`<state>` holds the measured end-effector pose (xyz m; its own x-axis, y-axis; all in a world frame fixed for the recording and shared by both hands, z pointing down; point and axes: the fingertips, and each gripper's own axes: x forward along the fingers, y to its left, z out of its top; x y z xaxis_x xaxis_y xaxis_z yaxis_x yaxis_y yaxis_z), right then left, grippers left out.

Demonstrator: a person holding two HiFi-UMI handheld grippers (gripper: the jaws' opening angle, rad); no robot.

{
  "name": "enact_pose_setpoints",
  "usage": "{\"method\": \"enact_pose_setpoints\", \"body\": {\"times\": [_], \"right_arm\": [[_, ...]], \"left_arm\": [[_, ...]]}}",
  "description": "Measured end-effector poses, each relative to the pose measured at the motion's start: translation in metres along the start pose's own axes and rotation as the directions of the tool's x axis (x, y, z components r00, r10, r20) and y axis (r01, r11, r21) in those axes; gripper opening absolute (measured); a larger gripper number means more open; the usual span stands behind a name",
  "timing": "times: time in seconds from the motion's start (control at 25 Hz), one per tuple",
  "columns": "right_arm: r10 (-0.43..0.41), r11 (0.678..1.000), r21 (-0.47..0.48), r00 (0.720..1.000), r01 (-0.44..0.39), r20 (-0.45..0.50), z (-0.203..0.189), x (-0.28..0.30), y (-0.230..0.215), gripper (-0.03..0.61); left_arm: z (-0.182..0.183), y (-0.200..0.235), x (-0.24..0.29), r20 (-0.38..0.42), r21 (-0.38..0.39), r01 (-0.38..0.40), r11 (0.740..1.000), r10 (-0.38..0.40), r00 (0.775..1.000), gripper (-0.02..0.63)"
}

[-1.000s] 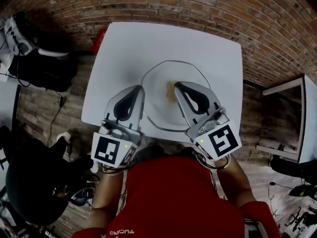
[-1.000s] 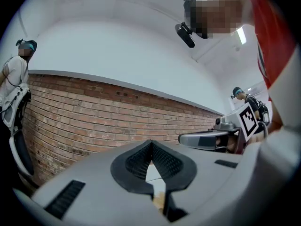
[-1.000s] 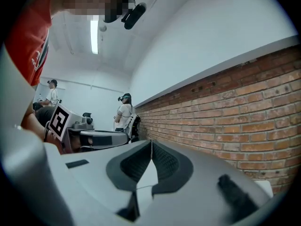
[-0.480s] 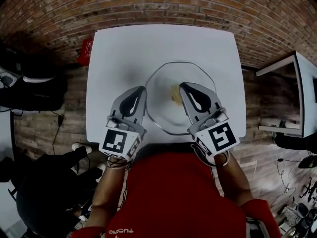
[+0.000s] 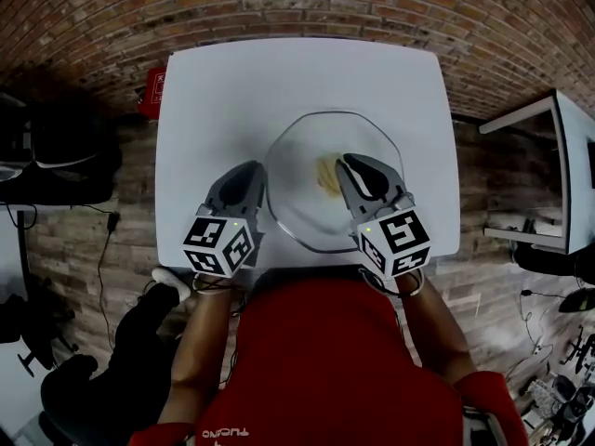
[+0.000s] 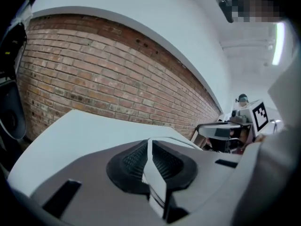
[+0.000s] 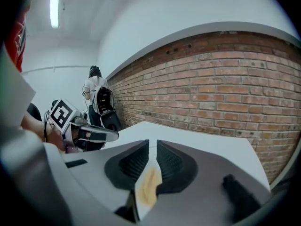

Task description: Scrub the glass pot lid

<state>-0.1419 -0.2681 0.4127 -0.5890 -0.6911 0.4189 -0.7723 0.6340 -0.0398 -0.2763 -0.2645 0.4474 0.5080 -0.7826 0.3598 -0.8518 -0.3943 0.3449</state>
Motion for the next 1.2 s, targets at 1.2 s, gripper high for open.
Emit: {"method": "enact_pose_setpoints", "body": {"times": [1.2], "right_arm": [[-0.02, 0.995, 0.083, 0.897, 0.063, -0.441, -0.108, 0.04, -0.01, 0.064]], "left_arm": [[-0.08, 0.011, 0.031, -0.322, -0.288, 0.027, 0.957, -0.124, 0.939, 0.113]]}}
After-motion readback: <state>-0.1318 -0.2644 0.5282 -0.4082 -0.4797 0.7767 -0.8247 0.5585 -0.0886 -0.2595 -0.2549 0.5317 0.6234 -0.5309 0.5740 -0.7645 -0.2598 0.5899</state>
